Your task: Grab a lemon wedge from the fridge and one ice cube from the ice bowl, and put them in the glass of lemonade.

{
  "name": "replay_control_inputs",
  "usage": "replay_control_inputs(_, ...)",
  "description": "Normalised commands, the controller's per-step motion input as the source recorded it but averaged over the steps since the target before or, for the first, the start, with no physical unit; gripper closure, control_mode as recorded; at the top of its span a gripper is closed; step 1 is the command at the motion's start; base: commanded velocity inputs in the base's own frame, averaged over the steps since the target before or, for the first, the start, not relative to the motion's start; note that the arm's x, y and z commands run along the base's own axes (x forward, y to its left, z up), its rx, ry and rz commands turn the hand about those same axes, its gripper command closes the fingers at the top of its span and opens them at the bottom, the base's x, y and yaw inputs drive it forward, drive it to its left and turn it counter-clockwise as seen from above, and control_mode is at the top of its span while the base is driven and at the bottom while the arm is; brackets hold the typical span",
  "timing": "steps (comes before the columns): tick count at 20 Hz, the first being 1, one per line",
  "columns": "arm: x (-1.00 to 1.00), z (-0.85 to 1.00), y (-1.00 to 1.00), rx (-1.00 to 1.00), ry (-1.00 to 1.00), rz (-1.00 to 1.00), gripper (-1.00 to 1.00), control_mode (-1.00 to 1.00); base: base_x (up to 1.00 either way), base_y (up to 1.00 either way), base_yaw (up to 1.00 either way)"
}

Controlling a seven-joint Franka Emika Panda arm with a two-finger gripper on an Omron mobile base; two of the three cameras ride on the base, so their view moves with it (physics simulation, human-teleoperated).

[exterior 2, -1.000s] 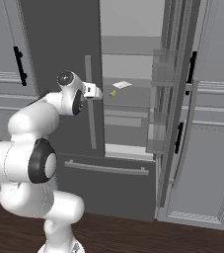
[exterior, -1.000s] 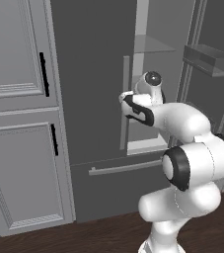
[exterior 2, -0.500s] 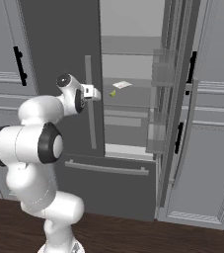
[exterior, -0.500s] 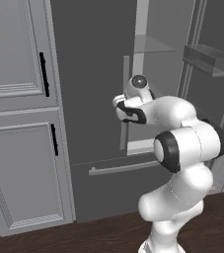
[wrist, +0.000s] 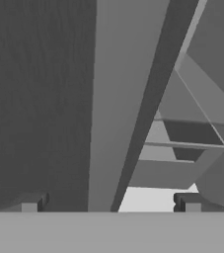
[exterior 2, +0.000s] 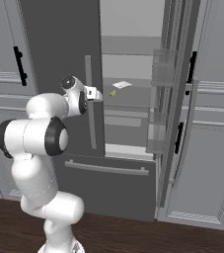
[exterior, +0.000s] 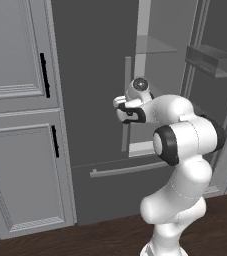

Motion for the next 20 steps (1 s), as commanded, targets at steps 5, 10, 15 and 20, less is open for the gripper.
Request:
replay_control_inputs(5,0.21,-0.05,0.0,0.0,0.0,-0.08,-1.0,-1.0,0.0,0.0,0.0)
replay_control_inputs(10,0.17,-0.22,0.0,0.01,0.0,-0.01,-1.0,-1.0,0.0,0.0,0.0)
replay_control_inputs(15,0.24,-0.33,0.0,0.03,0.0,0.0,-1.0,-1.0,0.0,0.0,0.0)
replay_control_inputs(20,0.28,-0.25,0.0,0.03,0.0,-0.01,-1.0,-1.0,0.0,0.0,0.0)
